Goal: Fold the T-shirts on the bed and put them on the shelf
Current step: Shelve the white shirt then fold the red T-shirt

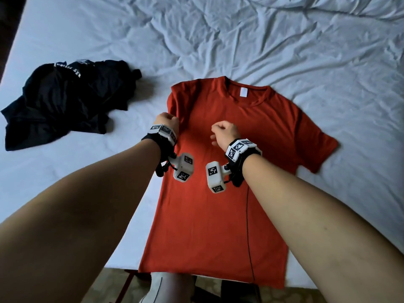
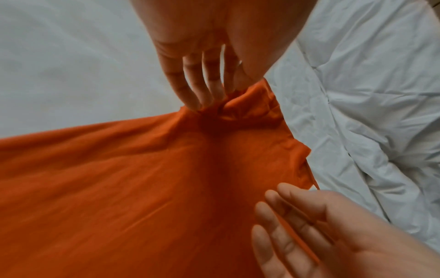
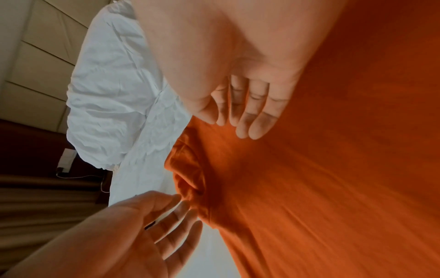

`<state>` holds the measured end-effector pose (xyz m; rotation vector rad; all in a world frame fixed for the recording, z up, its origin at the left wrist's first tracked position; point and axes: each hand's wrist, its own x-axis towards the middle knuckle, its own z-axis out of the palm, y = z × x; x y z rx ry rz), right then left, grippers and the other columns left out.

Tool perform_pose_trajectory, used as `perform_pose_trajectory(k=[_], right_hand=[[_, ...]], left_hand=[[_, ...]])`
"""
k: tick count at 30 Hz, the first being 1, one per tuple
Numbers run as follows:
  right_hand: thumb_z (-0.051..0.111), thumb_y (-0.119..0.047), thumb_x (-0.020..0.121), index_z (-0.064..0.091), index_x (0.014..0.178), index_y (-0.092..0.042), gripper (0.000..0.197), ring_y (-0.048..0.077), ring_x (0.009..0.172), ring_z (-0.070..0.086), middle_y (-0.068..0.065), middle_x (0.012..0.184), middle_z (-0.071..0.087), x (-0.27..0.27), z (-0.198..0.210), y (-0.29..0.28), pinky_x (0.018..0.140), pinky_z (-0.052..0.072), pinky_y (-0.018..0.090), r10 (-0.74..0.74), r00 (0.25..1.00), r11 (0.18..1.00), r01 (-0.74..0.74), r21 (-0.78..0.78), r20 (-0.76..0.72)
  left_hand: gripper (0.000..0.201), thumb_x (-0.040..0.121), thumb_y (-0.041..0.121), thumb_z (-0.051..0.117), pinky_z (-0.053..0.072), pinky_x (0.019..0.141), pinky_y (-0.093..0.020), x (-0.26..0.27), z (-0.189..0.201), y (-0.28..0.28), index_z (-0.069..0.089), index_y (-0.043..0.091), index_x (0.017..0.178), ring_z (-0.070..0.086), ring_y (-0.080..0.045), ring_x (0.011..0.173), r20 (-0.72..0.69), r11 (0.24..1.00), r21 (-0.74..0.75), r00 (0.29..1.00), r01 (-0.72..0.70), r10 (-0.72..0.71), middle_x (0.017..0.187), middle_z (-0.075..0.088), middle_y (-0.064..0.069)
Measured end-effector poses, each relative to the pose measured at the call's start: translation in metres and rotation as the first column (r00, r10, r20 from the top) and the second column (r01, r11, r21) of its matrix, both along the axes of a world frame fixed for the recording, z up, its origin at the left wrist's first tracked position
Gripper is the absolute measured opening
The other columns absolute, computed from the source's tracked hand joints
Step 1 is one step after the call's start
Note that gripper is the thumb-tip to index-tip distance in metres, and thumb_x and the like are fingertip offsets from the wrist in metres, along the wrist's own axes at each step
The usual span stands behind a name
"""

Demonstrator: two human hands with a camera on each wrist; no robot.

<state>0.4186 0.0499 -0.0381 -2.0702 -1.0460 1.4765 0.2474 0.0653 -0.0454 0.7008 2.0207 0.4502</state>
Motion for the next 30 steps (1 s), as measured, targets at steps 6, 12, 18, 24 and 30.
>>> perform_pose_trajectory(k=[6, 12, 18, 24, 30], right_hand=[[0.055, -0.012, 0.091, 0.065, 0.090, -0.013, 0.010, 0.015, 0.063, 0.063, 0.004, 0.071, 0.063, -0.034, -0.024, 0.017, 0.054, 0.056, 0.029, 0.018, 1.000, 1.000, -0.018, -0.016, -0.011], [0.054, -0.014, 0.092, 0.064, 0.092, -0.015, 0.011, 0.011, 0.061, 0.061, 0.000, 0.073, 0.063, -0.051, -0.037, 0.031, 0.048, 0.050, 0.025, 0.043, 0.999, 0.998, -0.044, -0.041, -0.020], [0.060, -0.025, 0.082, 0.063, 0.074, -0.027, 0.009, 0.024, 0.087, 0.068, -0.003, 0.077, 0.066, -0.061, -0.048, 0.049, 0.082, 0.057, 0.046, 0.171, 0.982, 0.982, -0.165, -0.090, 0.073], [0.065, -0.025, 0.083, 0.064, 0.092, -0.021, 0.010, 0.021, 0.077, 0.057, -0.005, 0.069, 0.056, -0.066, -0.056, 0.056, 0.077, 0.052, 0.038, 0.236, 0.964, 0.965, -0.217, -0.147, 0.122], [0.067, -0.022, 0.083, 0.057, 0.090, -0.019, 0.013, 0.017, 0.081, 0.054, 0.000, 0.087, 0.060, -0.066, -0.064, 0.060, 0.072, 0.036, 0.024, 0.275, 0.949, 0.955, -0.252, -0.154, 0.157]], left_hand=[[0.048, 0.089, 0.020, 0.053, 0.045, 0.071, -0.028, -0.021, -0.021, 0.028, 0.041, 0.007, 0.134, 0.059, -0.023, 0.085, 0.053, 0.990, 0.089, 0.993, -0.105, 0.101, 0.098, 0.060, -0.004], [0.028, 0.083, 0.022, 0.072, 0.032, 0.042, -0.015, -0.038, -0.029, 0.049, 0.069, 0.010, 0.109, 0.051, -0.016, 0.064, 0.225, 0.997, -0.076, 0.974, 0.011, 0.007, 0.090, 0.063, -0.009], [0.034, 0.078, 0.016, 0.075, 0.041, 0.050, -0.024, -0.063, -0.041, 0.049, 0.044, 0.020, 0.065, 0.048, -0.017, 0.057, 0.205, 0.978, 0.041, 0.960, -0.205, 0.193, 0.061, 0.047, 0.001], [0.029, 0.079, 0.026, 0.075, 0.054, 0.065, -0.036, -0.088, -0.047, 0.035, 0.050, 0.019, 0.066, 0.057, -0.020, 0.064, 0.094, 0.949, 0.103, 0.952, -0.299, 0.290, 0.064, 0.055, -0.002], [0.028, 0.084, 0.030, 0.071, 0.046, 0.055, -0.027, -0.083, -0.040, 0.034, 0.055, 0.018, 0.064, 0.053, -0.013, 0.051, 0.206, 0.973, 0.041, 0.955, -0.227, 0.214, 0.063, 0.053, -0.002]])
